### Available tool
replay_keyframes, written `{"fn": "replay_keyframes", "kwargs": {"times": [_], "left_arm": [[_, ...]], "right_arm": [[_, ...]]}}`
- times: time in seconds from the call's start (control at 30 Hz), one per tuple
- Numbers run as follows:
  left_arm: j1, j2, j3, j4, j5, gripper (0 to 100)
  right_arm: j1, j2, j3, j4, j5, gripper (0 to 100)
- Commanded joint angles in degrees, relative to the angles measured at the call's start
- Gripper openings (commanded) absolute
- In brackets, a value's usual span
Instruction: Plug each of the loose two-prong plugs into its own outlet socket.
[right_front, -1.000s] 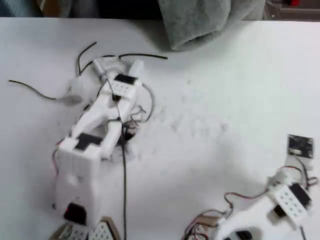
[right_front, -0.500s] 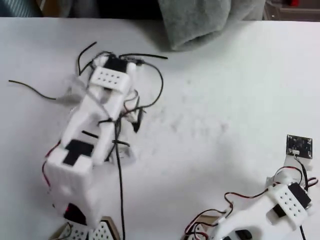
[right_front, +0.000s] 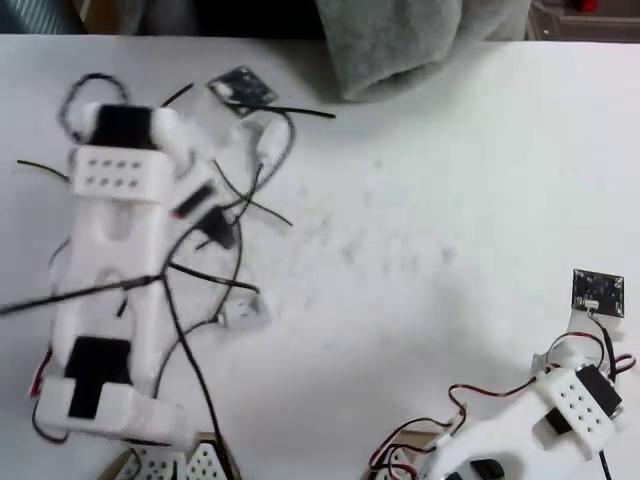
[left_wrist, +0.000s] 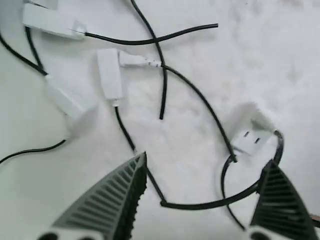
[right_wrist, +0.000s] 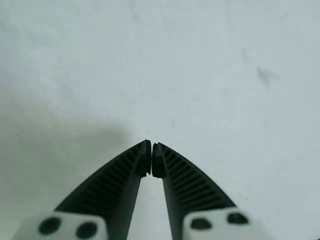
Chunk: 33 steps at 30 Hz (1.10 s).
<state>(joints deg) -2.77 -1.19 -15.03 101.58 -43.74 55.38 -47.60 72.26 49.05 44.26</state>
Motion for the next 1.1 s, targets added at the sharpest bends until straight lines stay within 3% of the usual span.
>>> {"fn": "replay_keyframes", "kwargs": {"times": [0.0,0.2,0.33,0.5,0.67,0.97,1.07], "left_arm": [[-3.3,-7.4,-1.6,0.3,-5.3,35],[-6.6,-12.3,-1.5,0.3,-4.7,35],[-6.3,-12.7,2.5,-0.1,2.1,35],[-2.5,-13.1,13.7,0.4,-17.8,35],[0.5,-16.2,28.0,-0.4,-21.8,35],[6.9,-23.1,47.7,-14.4,-22.4,35],[8.7,-24.0,53.8,-23.1,-19.2,35]], "right_arm": [[1.2,-1.4,-0.8,-0.7,0.9,1.9],[1.2,-1.5,-1.1,-0.7,6.2,1.9],[1.3,-1.5,-1.1,-0.7,6.3,1.9],[2.1,-1.5,-1.1,-0.7,6.4,1.9],[4.9,-1.5,-2.1,-0.7,6.4,1.9],[5.2,-1.5,-3.2,-1.0,6.4,1.9],[5.2,-1.5,-3.2,-1.0,6.4,1.9]]}}
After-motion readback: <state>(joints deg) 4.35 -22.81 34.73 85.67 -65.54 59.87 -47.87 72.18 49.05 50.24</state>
